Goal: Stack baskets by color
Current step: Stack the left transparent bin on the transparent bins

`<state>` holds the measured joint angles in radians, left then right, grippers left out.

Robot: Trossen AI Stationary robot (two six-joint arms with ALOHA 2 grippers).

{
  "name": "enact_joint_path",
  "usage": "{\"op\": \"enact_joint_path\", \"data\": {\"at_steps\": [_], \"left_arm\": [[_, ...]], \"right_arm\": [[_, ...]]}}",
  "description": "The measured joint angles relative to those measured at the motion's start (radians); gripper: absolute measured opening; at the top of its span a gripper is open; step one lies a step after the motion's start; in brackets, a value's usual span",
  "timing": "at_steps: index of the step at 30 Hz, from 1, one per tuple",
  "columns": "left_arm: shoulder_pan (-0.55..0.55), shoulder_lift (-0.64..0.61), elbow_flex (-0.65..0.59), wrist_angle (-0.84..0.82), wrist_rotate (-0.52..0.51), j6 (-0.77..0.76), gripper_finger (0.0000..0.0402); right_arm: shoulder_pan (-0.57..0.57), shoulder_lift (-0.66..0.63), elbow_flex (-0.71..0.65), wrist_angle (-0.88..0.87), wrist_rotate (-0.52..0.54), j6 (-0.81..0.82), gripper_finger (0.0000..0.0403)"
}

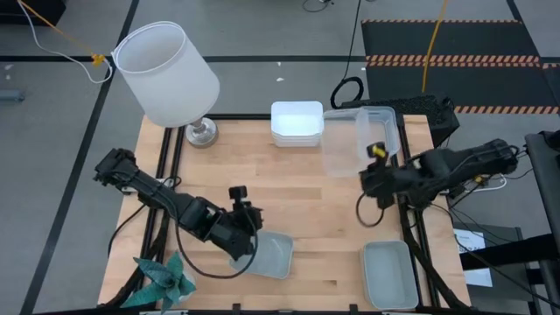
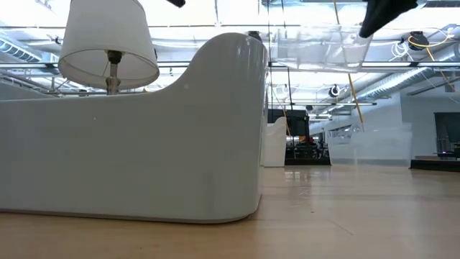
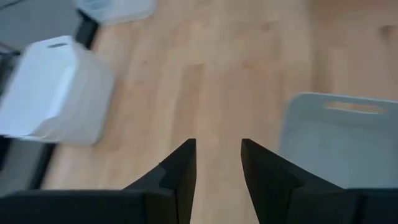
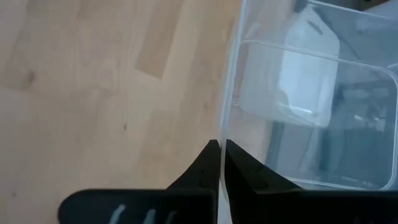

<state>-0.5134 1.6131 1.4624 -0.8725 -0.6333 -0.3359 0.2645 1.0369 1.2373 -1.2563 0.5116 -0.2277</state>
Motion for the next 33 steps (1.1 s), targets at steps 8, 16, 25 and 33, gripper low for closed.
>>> {"op": "enact_joint_path", "data": {"at_steps": [8, 16, 25, 33], "left_arm": [[-0.043, 0.001, 0.0, 0.077, 0.007, 0.027, 0.0127], [-0.066, 0.005, 0.0, 0.079, 0.008, 0.021, 0.0127], [-0.067, 0.005, 0.0, 0.088, 0.008, 0.039, 0.0127], [-0.069, 0.005, 0.0, 0.1, 0.008, 0.052, 0.0127]], "right_arm": [[-0.169, -0.139, 0.005, -0.047, -0.096, -0.169, 0.0001], [-0.364, -0.14, 0.187, -0.144, -0.316, -0.272, 0.0001], [-0.551, -0.017, 0.451, -0.317, -0.359, -0.348, 0.0001], [-0.747, 0.068, 0.47, -0.312, -0.42, -0.474, 0.0001]]}}
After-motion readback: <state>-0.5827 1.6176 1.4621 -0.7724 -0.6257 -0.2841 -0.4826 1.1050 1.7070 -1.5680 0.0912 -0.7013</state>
